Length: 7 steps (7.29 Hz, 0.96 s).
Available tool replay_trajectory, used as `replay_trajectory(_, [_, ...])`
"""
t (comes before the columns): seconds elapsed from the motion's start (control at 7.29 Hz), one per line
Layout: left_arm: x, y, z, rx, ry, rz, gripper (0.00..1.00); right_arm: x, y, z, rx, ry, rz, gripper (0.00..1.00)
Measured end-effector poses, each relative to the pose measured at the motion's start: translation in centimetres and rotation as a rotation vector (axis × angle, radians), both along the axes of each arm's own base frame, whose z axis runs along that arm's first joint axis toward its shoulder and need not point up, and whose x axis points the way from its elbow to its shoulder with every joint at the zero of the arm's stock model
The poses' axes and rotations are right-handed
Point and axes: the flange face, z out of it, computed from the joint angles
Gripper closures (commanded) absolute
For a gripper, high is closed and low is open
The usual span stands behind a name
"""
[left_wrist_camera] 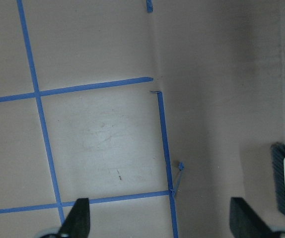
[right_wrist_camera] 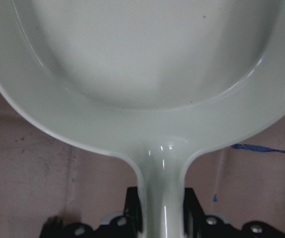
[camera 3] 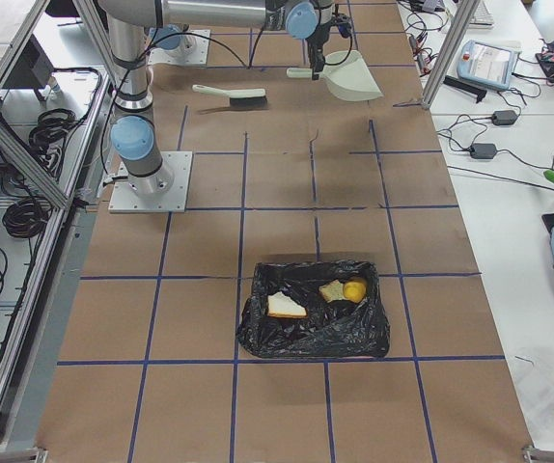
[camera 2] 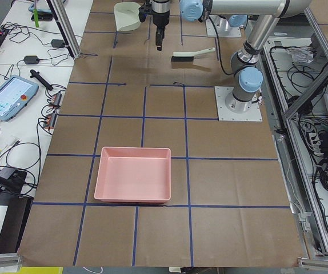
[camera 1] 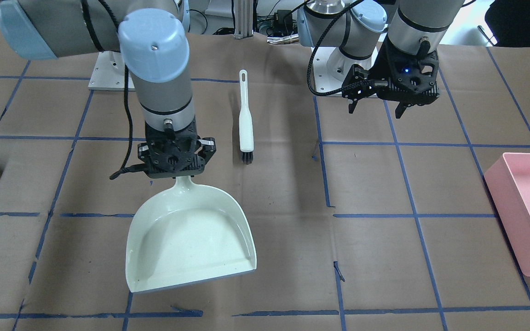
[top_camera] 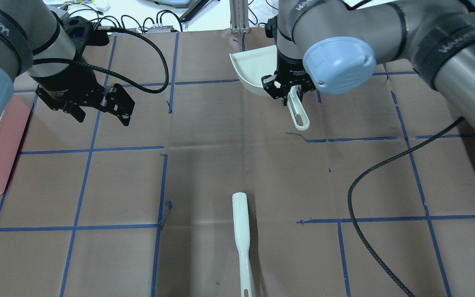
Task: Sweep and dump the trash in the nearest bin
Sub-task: 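Bring the empty dustpan back over the table with the right gripper, then lower the dustpan onto the table with the right gripper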
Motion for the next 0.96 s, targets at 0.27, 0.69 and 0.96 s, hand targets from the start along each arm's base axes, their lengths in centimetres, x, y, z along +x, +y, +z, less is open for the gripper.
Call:
replay_trajectory(0.27, [-0.1, 0.0, 0.0, 0.001, 0.001, -0.001, 0.0, 4.4, -1.3, -3.2, 0.063, -0.037, -0.087, 0.95])
replay_trajectory(0.69, [-0.6, 0.2, -0.1, 0.003, 0.001, -0.014, 0.0, 6.7, -2.0, -8.1, 0.168, -0.085, -0.168, 0.96])
replay_trajectory(0.96, [-0.9, 0.3, -0.1, 0.003, -0.006, -0.024, 0.0, 7.7, -2.7, -11.1, 0.177, -0.079, -0.167, 0.96])
